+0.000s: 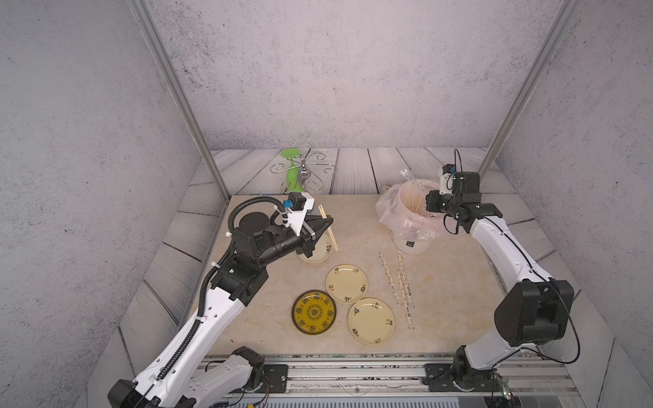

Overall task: Remove the packaging of disposable chopsticks
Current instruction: Place the packet bag in the trash bin.

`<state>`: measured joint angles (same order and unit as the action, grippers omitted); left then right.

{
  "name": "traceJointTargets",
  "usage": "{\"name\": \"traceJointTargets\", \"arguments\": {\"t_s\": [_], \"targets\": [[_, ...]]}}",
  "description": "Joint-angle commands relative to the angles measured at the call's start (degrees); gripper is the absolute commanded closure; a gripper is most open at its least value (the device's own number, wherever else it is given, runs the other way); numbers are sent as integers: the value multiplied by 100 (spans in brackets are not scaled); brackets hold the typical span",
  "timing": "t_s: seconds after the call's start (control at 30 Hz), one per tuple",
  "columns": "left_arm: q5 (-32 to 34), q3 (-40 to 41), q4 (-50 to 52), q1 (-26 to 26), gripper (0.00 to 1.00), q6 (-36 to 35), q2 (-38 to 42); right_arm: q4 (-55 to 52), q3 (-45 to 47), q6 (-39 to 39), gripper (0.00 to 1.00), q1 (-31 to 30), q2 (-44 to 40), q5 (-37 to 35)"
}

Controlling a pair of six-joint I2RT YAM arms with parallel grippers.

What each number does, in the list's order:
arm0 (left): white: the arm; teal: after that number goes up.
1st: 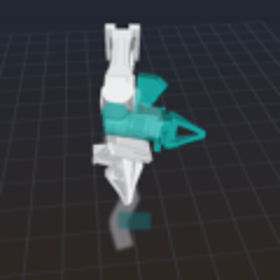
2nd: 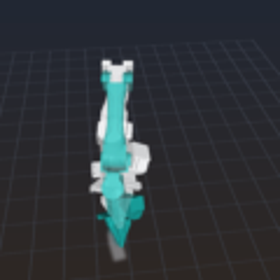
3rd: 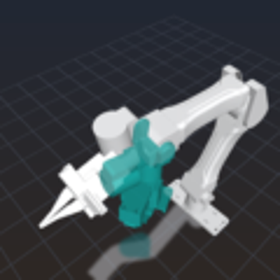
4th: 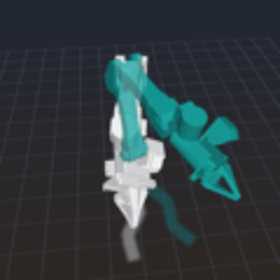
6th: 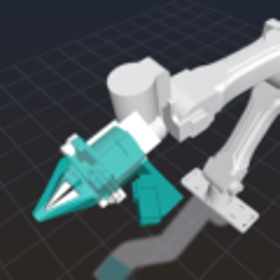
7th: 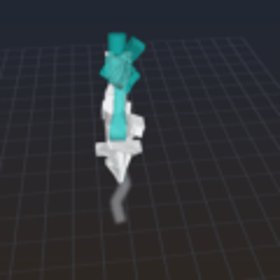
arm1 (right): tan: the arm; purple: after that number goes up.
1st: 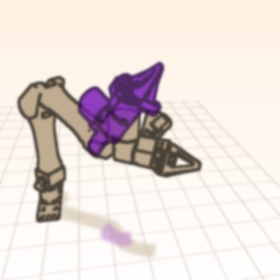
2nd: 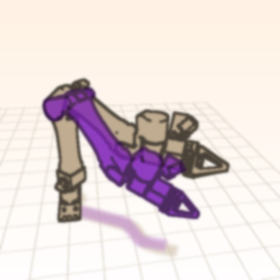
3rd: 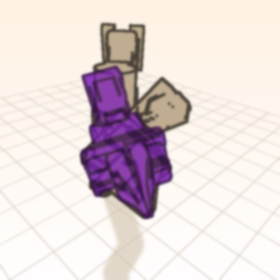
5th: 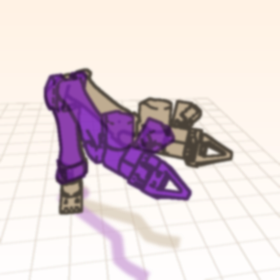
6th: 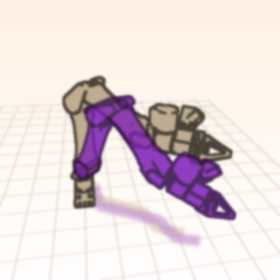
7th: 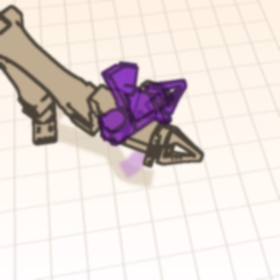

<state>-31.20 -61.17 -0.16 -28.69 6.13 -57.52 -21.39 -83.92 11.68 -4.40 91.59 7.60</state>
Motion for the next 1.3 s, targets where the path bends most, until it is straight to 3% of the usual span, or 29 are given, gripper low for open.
{"name": "traceJointTargets", "arguments": {"t_s": [0.0,0.3,0.57,0.8,1.1,1.27], "targets": [[48,-115,-33,-21,100,-177,100,14,21,14,89,21,-53,216],[164,-95,-25,-14,100,-260,144,-315,-268,63,93,19,-508,330],[292,-128,77,-19,100,-371,179,-2357,-1065,-135,93,19,-808,102],[324,-89,0,-23,100,-315,198,-4393,-2108,-564,90,20,-428,-355],[356,-59,-36,-23,100,-312,213,-5649,-3109,-782,86,16,14,-656],[338,-53,-45,-23,100,-277,247,-5663,-3259,-817,84,17,292,-768]]}}
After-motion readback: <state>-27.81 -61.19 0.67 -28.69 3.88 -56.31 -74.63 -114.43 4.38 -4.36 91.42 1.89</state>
